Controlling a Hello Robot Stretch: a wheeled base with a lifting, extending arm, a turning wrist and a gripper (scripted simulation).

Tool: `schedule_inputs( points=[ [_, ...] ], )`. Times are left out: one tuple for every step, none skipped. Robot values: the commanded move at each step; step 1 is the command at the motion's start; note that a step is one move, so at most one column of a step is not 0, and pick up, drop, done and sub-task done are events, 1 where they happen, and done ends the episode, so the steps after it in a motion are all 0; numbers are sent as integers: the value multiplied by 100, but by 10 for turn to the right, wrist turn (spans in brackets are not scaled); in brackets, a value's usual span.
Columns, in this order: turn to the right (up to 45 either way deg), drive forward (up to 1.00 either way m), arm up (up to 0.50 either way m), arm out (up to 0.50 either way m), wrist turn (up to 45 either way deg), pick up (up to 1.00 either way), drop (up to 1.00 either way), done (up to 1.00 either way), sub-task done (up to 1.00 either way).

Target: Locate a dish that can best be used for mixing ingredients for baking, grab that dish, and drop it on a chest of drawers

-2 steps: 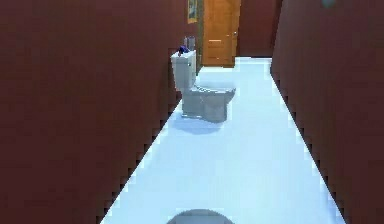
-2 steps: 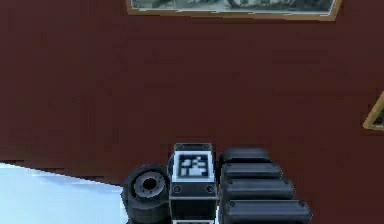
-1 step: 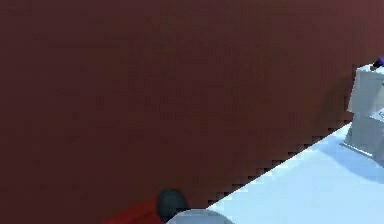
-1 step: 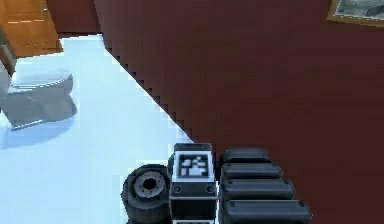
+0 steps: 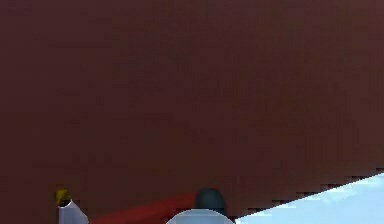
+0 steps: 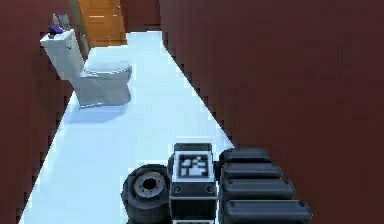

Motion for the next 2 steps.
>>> schedule_inputs(
  points=[
    [450, 0, 0, 0, 0, 0, 0, 0, 0],
    [150, 0, 0, 0, 0, 0, 0, 0, 0]
  ],
)
